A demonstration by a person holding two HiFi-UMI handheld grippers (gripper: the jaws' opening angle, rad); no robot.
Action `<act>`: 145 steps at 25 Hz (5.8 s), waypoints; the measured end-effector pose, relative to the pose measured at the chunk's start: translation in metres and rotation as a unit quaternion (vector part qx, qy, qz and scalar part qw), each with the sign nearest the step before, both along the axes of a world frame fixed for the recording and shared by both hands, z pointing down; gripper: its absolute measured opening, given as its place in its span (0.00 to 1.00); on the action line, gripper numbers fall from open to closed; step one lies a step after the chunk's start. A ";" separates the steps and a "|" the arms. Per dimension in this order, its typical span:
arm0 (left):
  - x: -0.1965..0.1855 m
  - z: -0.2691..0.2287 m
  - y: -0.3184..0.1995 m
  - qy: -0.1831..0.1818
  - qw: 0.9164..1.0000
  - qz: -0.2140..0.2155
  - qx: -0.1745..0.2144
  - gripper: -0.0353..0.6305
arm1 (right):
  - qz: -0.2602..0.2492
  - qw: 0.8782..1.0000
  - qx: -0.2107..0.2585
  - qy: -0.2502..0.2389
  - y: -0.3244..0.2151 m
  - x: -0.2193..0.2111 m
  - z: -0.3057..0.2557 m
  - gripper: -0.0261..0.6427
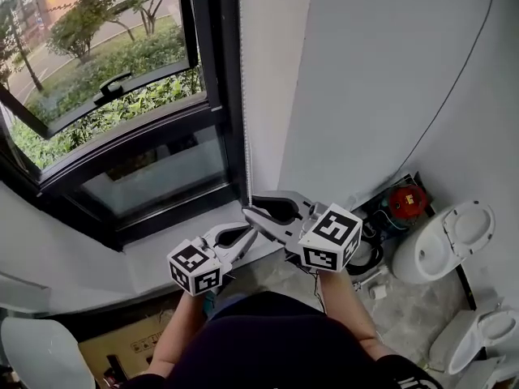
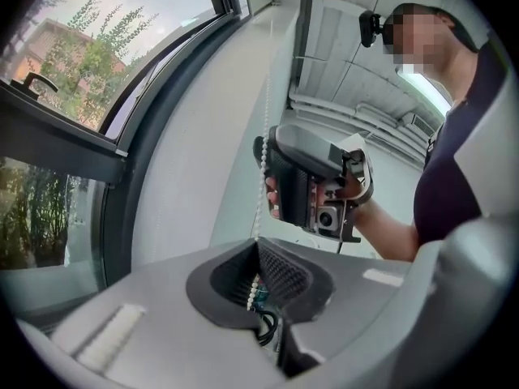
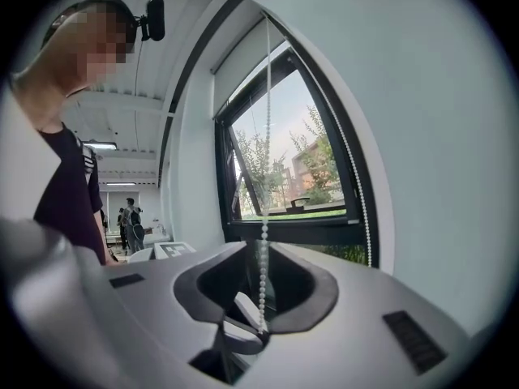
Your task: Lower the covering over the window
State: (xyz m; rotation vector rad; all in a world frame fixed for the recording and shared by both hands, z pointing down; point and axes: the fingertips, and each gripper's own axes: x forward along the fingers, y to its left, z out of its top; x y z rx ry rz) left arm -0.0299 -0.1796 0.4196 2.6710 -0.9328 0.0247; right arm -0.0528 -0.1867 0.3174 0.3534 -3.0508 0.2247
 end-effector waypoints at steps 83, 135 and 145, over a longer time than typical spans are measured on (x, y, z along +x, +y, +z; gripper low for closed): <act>-0.044 0.001 0.042 0.054 0.996 0.054 0.045 0.25 | -0.131 0.971 -0.117 0.160 0.077 -0.042 0.195 0.06; -0.025 0.121 0.051 -0.033 0.989 0.107 -0.097 0.08 | -0.143 0.927 -0.126 0.323 0.094 0.004 0.268 0.16; -0.025 0.123 0.047 -0.029 0.989 0.106 -0.099 0.08 | -0.108 0.973 -0.022 0.204 0.068 -0.008 0.151 0.23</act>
